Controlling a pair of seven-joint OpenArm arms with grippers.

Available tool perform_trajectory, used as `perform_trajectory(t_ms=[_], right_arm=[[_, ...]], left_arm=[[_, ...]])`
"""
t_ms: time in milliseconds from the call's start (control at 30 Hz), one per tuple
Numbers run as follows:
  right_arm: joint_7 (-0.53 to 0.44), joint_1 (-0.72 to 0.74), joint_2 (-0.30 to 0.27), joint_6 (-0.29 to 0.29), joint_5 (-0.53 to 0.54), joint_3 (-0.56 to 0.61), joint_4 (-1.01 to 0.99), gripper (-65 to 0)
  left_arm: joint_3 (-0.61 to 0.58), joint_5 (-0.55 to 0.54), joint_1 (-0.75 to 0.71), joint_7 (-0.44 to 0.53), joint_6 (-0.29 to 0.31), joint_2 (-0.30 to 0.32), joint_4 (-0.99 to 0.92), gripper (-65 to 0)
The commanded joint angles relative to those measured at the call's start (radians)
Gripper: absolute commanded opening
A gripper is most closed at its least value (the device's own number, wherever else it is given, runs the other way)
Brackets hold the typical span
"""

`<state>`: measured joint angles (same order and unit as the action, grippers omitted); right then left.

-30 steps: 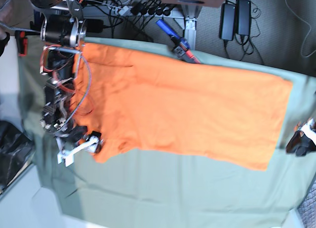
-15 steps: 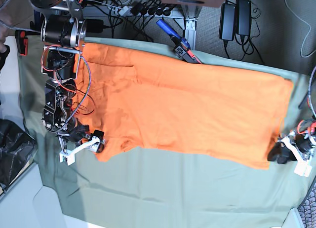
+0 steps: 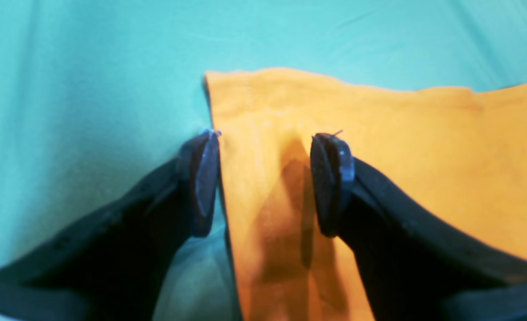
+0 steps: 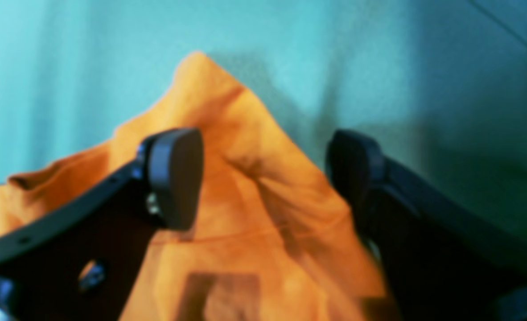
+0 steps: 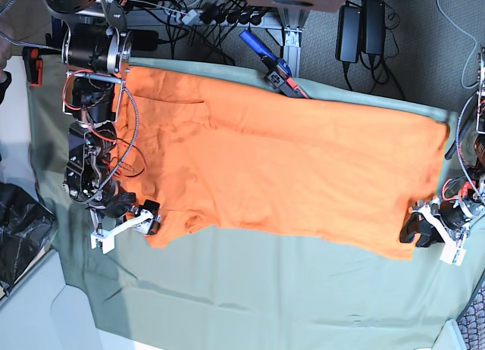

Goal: Fold the T-shirt properly
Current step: 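Fold the shirt lengthwise again with both grippers into a long strip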

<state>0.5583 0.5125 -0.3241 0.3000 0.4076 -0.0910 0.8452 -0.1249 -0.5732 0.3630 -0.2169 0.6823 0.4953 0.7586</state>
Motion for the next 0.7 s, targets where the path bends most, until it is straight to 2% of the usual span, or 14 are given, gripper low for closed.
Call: perform_trajectory(t_ms=[0,100,167,200,233,333,367,533,667], right_arm=[[0.015,0.022,-0.008,0.119,0.022,-0.002,0.011,-21.1],[0.021,0.022,-0.008,0.119,0.023,-0.002,0.011,-21.1],[0.026,0.022,-0.007,0.119,0.023,-0.002,0.011,-21.5],[0.026,0.022,-0.006,0.119,0.023,-0.002,0.011,-24.9],[0.028,0.021,-0.005,0.119,0.023,-0.002,0.011,-32.0],[0.029,0.022,-0.003,0.119,0.022,-0.002,0.011,-62.5],[0.030,0.022,-0.004,0.119,0.022,-0.002,0.011,-65.0],[0.034,0.022,-0.012,0.119,0.018,-0.009,0.013,-65.0],[0.100,0.020,-0.023,0.120,0.024,-0.010,0.037,-65.0]], left_arm=[[0.005,-0.024,0.028,0.017,0.016,0.011,0.011,-29.0],[0.005,-0.057,0.027,-0.014,0.016,-0.003,0.011,-29.5],[0.005,-0.058,0.027,-0.027,0.016,-0.019,0.011,-35.6],[0.005,-0.058,0.027,-0.028,0.016,-0.025,0.011,-40.6],[0.005,-0.058,0.027,-0.027,0.016,-0.030,0.011,-46.4],[0.006,-0.058,0.031,-0.013,0.016,-0.029,0.011,-60.5],[0.006,-0.059,0.031,-0.003,0.016,-0.026,0.011,-64.1],[0.006,-0.099,0.035,-0.002,0.016,0.010,0.025,-65.0],[0.006,-0.164,0.018,-0.083,0.016,0.050,0.064,-65.0]])
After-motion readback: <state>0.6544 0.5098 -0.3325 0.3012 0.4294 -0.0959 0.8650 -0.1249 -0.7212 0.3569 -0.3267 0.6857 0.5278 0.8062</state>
